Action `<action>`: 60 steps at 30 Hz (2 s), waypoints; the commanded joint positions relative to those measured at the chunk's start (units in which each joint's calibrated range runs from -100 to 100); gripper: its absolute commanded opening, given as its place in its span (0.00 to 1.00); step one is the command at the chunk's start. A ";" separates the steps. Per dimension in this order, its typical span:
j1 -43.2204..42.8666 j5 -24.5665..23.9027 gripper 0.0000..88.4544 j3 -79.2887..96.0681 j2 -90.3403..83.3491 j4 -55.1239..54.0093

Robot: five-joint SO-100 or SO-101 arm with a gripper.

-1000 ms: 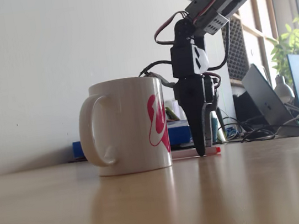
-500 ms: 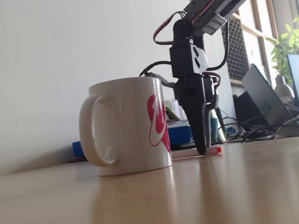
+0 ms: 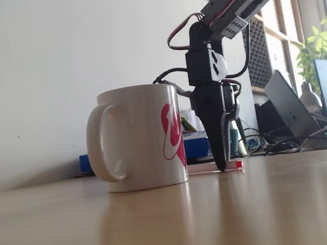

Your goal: Grab the pen and place it in the cup.

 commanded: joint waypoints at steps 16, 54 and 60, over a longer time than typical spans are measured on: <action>8.12 -0.18 0.02 -11.74 -32.50 -5.62; -20.00 -4.43 0.02 30.18 -54.40 -35.99; -19.91 -4.43 0.02 38.05 -54.57 -42.53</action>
